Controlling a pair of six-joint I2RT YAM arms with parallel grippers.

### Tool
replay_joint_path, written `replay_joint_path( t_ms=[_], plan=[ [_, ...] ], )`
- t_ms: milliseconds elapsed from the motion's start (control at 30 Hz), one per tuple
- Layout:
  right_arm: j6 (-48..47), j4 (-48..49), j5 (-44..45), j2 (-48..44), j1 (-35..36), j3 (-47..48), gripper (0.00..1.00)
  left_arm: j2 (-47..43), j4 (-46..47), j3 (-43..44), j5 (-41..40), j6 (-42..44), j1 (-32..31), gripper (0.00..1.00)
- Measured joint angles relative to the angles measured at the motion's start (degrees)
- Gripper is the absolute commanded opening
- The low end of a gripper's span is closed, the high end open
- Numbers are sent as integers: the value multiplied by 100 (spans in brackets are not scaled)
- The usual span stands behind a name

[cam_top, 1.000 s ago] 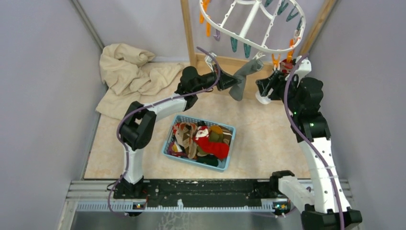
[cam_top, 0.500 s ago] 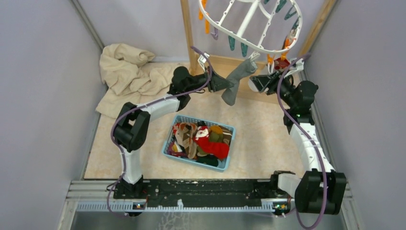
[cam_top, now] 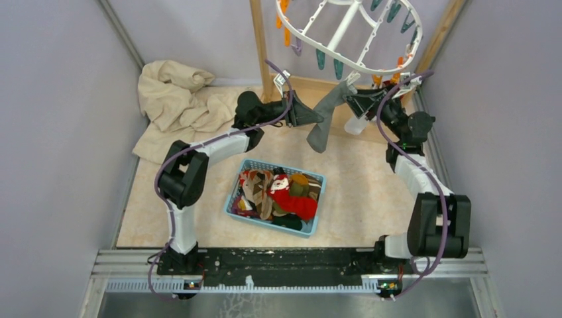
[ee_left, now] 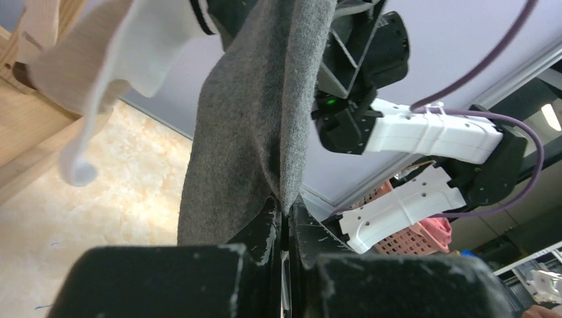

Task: Remove the socks clipped to the hanger
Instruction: Remove the sock from the hanger.

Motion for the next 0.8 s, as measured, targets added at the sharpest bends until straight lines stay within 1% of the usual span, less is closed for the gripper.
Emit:
replay_joint_path(
  t_ms=[300, 333, 533, 667, 800],
  plan=[
    [638, 1467, -9, 857, -24, 391, 59, 149, 210, 144, 240, -376, 33, 5],
    [791, 1779, -13, 984, -35, 450, 59, 162, 225, 155, 256, -400, 37, 5],
    [1493, 2815, 9, 1547, -140, 669, 58, 214, 323, 195, 369, -557, 63, 6],
    [1840, 3145, 39, 1860, -151, 828, 56, 245, 350, 247, 428, -621, 74, 6],
    [2061, 3228, 63, 2028, -151, 1034, 56, 247, 354, 258, 459, -640, 74, 6]
  ],
)
